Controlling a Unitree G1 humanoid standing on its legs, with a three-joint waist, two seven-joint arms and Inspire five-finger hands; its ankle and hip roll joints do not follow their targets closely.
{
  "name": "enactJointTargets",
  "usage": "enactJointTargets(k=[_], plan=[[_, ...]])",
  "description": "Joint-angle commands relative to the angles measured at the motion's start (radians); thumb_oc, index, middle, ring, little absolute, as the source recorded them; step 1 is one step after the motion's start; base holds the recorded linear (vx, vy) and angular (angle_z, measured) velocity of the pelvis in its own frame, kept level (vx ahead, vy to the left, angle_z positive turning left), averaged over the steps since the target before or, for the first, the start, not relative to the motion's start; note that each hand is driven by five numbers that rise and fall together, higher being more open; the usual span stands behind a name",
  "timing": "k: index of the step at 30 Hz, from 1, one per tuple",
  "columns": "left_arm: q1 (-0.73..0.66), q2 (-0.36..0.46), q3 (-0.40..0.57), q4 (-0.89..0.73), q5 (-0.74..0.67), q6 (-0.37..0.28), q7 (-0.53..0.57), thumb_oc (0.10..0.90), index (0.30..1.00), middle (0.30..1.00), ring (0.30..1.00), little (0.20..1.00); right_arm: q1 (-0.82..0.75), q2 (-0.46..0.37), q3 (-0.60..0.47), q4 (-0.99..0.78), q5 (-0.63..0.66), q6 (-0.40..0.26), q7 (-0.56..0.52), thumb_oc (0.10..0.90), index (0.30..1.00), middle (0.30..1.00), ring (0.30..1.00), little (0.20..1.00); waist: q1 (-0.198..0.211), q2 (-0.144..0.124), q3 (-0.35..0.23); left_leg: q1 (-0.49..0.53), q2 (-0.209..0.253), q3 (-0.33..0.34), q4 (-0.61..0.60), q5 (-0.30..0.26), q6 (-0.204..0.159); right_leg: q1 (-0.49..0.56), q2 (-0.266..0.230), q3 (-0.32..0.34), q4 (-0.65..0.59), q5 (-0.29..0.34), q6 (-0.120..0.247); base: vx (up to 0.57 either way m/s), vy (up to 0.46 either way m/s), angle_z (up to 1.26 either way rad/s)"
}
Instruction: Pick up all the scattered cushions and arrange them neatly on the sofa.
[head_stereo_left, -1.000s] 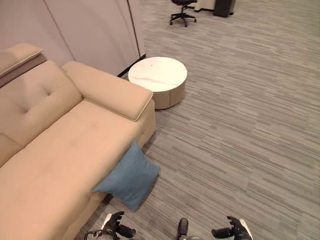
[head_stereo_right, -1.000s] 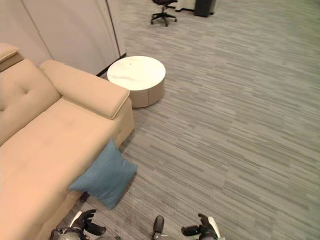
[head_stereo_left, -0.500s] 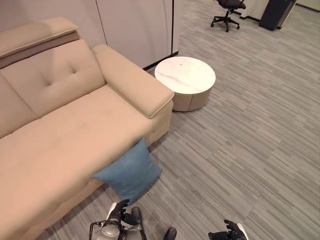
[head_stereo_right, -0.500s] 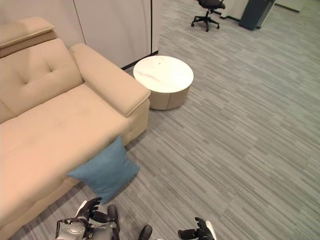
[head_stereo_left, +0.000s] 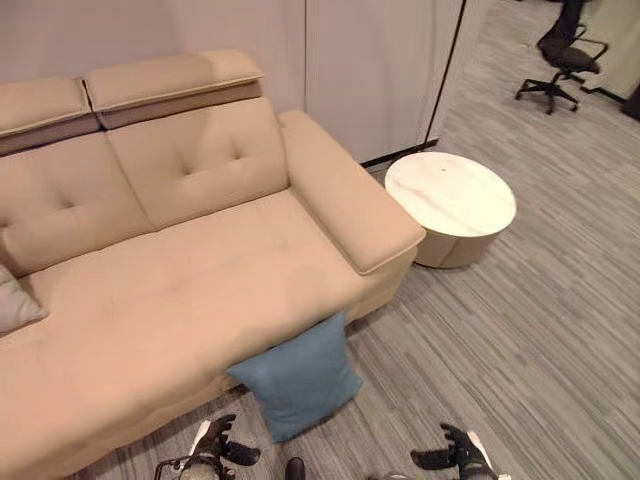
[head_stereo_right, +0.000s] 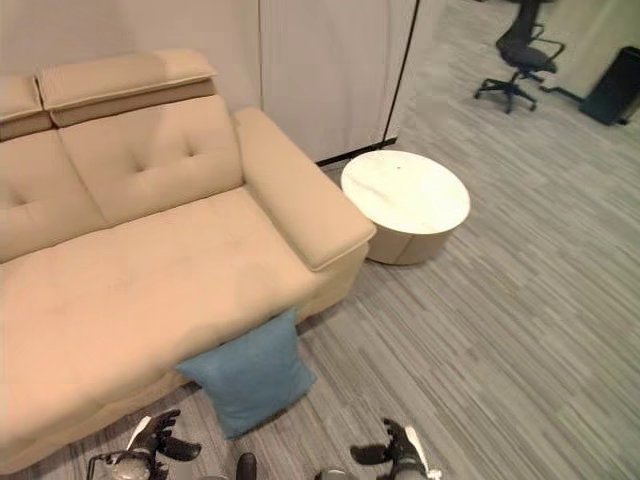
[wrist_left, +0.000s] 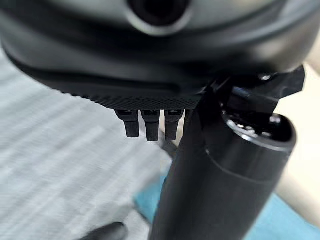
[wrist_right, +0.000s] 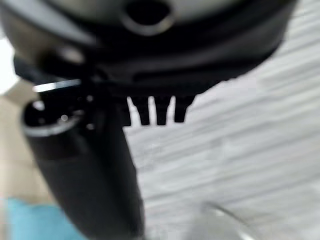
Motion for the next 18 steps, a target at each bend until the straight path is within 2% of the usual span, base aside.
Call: enactJointTargets(k=[1, 2, 4, 6, 8, 10, 11, 13, 14, 16, 18], plan=[[-0.023, 0.001, 0.003, -0.021, 0.001, -0.049, 0.003, 0.8, 0.9, 0.9, 0.9, 0.9, 0.015, -0.048, -0.021, -0.033, 0.023, -0.02, -0.02, 0.8, 0.9, 0.9, 0.9, 0.9, -0.023, -0.053, 0.014, -0.04, -0.026, -0.009, 0.03, -0.037, -0.086, 0.017, 0.029, 0.07, -0.082, 0.169, 0.03, 0.05, -0.086, 1.02], [-0.024, 0.001, 0.003, -0.02, 0.001, -0.049, 0.003, 0.8, 0.9, 0.9, 0.9, 0.9, 0.015, -0.048, -0.021, -0.033, 0.023, -0.02, -0.02, 0.8, 0.9, 0.9, 0.9, 0.9, -0.024, -0.052, 0.015, -0.039, -0.026, -0.01, 0.03, -0.037, -0.086, 0.018, 0.029, 0.068, -0.082, 0.169, 0.03, 0.07, -0.135, 1.74], [-0.036, 0.006, -0.005, 0.0, 0.012, -0.052, 0.0, 0.8, 0.9, 0.9, 0.9, 0.9, 0.021, -0.052, -0.024, -0.036, 0.026, -0.023, -0.017, 0.8, 0.9, 0.9, 0.9, 0.9, -0.03, -0.06, 0.019, -0.041, -0.032, -0.059, 0.017, -0.036, -0.104, 0.028, 0.011, 0.045, -0.134, 0.184, 0.026, 0.06, -0.169, 1.35], [-0.033, 0.003, -0.005, 0.006, 0.021, -0.052, 0.0, 0.8, 0.9, 0.9, 0.9, 0.9, 0.023, -0.05, -0.024, -0.034, 0.026, -0.028, -0.013, 0.8, 0.9, 0.9, 0.9, 0.9, -0.033, -0.062, 0.018, -0.045, -0.033, -0.068, 0.018, -0.035, -0.109, 0.047, 0.005, 0.03, -0.151, 0.183, 0.021, 0.0, -0.129, 0.4], [-0.036, 0.0, -0.005, 0.012, 0.021, -0.05, -0.002, 0.8, 0.9, 0.9, 0.9, 0.9, 0.017, -0.051, -0.019, -0.022, 0.023, -0.03, -0.009, 0.8, 0.9, 0.9, 0.9, 0.9, -0.031, -0.063, 0.015, -0.063, -0.019, -0.084, 0.02, -0.029, -0.126, 0.061, 0.017, 0.025, -0.162, 0.18, 0.011, 0.01, -0.208, 0.78], [-0.042, -0.005, -0.009, 0.013, 0.019, -0.05, -0.001, 0.8, 0.9, 0.9, 0.9, 0.9, 0.014, -0.06, -0.02, -0.027, 0.025, -0.038, -0.008, 0.8, 0.9, 0.9, 0.9, 0.9, -0.033, -0.062, 0.021, -0.104, -0.004, -0.095, 0.046, -0.03, -0.144, 0.08, 0.016, -0.021, -0.178, 0.171, 0.0, -0.02, -0.278, 0.64], [-0.048, -0.006, -0.01, 0.005, 0.01, -0.05, 0.002, 0.8, 0.9, 0.9, 0.9, 0.9, 0.011, -0.066, -0.027, -0.034, 0.031, -0.039, -0.009, 0.8, 0.9, 0.9, 0.9, 0.9, -0.036, -0.061, 0.032, -0.134, 0.001, -0.08, 0.075, -0.03, -0.152, 0.08, 0.011, -0.042, -0.177, 0.165, -0.004, -0.09, -0.253, 0.81], [-0.063, -0.012, -0.014, -0.022, -0.012, -0.053, 0.012, 0.8, 0.9, 0.9, 0.9, 0.9, 0.004, -0.078, -0.027, -0.04, 0.044, -0.04, -0.014, 0.8, 0.9, 0.9, 0.9, 0.9, -0.044, -0.058, 0.05, -0.182, 0.03, 0.008, 0.121, -0.029, -0.154, 0.084, -0.002, -0.092, -0.179, 0.156, -0.015, -0.08, -0.108, 1.42], [-0.063, -0.012, -0.014, -0.022, -0.012, -0.052, 0.012, 0.8, 0.9, 0.9, 0.9, 0.9, 0.004, -0.079, -0.027, -0.04, 0.044, -0.04, -0.014, 0.8, 0.9, 0.9, 0.9, 0.9, -0.045, -0.058, 0.05, -0.183, 0.03, 0.008, 0.123, -0.03, -0.154, 0.084, -0.002, -0.092, -0.179, 0.156, -0.015, -0.04, -0.047, 1.56], [-0.084, -0.004, -0.014, -0.067, -0.032, -0.056, 0.024, 0.8, 0.9, 0.9, 0.9, 0.9, -0.003, -0.087, -0.015, -0.052, 0.046, -0.036, -0.013, 0.8, 0.9, 0.9, 0.9, 0.9, -0.055, -0.057, 0.067, -0.209, 0.076, 0.122, 0.135, -0.022, -0.148, 0.072, -0.009, -0.137, -0.171, 0.143, -0.021, -0.06, -0.063, 0.76], [-0.099, 0.009, -0.015, -0.091, -0.043, -0.059, 0.031, 0.8, 0.9, 0.9, 0.9, 0.9, -0.018, -0.09, 0.001, -0.058, 0.048, -0.036, -0.012, 0.8, 0.9, 0.9, 0.9, 0.9, -0.052, -0.063, 0.08, -0.234, 0.082, 0.131, 0.142, -0.021, -0.145, 0.034, -0.007, -0.138, -0.141, 0.138, -0.025, -0.07, -0.049, 0.16]])
